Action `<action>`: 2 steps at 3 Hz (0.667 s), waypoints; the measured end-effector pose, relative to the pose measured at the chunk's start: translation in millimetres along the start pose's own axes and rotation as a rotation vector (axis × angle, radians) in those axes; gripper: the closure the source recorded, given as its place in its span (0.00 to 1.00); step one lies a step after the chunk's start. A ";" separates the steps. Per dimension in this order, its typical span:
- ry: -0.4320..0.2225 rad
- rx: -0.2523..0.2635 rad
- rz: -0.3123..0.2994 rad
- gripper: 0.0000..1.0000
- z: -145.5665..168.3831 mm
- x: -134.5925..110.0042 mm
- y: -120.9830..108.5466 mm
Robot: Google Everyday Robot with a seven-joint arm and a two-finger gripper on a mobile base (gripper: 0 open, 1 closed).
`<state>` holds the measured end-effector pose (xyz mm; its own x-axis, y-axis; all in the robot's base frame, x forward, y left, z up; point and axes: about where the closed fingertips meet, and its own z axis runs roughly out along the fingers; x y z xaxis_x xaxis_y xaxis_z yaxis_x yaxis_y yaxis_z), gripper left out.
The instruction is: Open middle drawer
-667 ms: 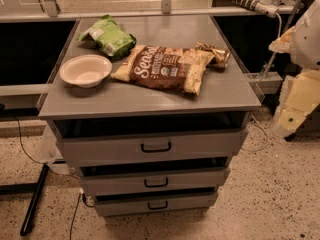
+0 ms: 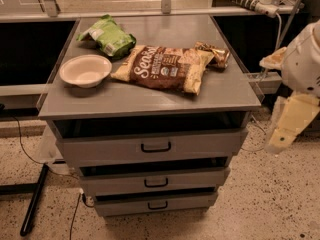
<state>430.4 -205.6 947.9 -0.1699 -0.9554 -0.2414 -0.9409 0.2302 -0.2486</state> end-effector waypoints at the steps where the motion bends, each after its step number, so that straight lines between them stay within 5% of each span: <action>1: -0.097 -0.004 -0.048 0.00 28.9 5.7 15.5; 2: -0.236 0.021 -0.063 0.00 62.7 13.3 33.3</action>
Offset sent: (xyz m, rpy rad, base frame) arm -0.0206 0.0059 -0.1165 0.3535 -0.2423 0.2494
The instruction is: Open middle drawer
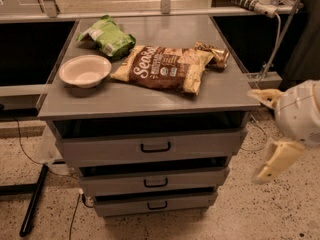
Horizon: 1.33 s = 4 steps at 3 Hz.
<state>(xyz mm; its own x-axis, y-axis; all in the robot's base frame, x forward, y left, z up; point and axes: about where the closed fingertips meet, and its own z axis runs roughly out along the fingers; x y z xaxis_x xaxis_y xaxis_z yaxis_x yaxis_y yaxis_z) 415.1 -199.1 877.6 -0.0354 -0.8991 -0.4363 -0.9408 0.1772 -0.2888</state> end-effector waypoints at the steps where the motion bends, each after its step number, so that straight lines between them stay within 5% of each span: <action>1: -0.079 0.022 -0.037 0.00 41.2 9.5 13.5; 2: -0.079 0.022 -0.037 0.00 41.2 9.5 13.5; 4: -0.112 -0.021 -0.032 0.00 120.6 31.3 40.7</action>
Offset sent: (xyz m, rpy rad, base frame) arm 0.0001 0.0086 -0.0385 0.0609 -0.0317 0.0322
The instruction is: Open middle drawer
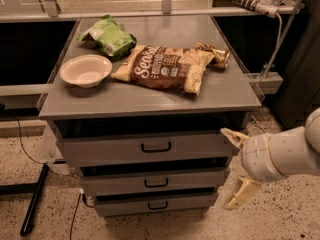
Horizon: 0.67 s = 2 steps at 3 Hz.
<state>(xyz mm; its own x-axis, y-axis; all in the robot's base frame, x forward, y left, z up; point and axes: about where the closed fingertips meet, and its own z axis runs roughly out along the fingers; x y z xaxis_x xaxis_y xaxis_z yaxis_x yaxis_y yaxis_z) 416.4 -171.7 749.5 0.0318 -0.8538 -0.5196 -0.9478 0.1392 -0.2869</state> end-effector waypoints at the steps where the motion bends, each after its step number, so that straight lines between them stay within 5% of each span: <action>1: -0.008 0.030 -0.003 0.00 42.4 32.0 5.7; 2: -0.033 0.051 -0.045 0.00 80.6 60.0 11.2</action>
Offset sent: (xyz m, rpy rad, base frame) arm 0.0263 -0.0168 -0.1604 0.0276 -0.1335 0.0780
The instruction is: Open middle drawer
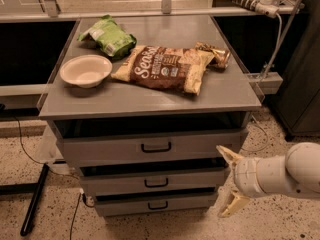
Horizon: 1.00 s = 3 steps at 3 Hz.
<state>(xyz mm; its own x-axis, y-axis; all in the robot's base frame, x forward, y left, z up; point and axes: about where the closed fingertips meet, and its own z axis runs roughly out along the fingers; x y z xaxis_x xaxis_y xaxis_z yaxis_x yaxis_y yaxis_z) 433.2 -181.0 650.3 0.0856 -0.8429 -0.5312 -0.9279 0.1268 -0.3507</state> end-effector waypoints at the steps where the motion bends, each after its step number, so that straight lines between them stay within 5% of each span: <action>1: -0.024 -0.031 -0.011 0.00 40.1 35.6 4.8; 3: -0.051 -0.042 0.032 0.00 59.2 47.4 2.8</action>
Offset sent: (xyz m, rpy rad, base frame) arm 0.0127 -0.0084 -0.0385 0.0052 0.0035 0.0283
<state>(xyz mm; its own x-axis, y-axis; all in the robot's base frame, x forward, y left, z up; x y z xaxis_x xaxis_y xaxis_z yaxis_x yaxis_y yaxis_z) 456.2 -189.7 578.4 0.0734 -0.8107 -0.5809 -0.9446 0.1303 -0.3012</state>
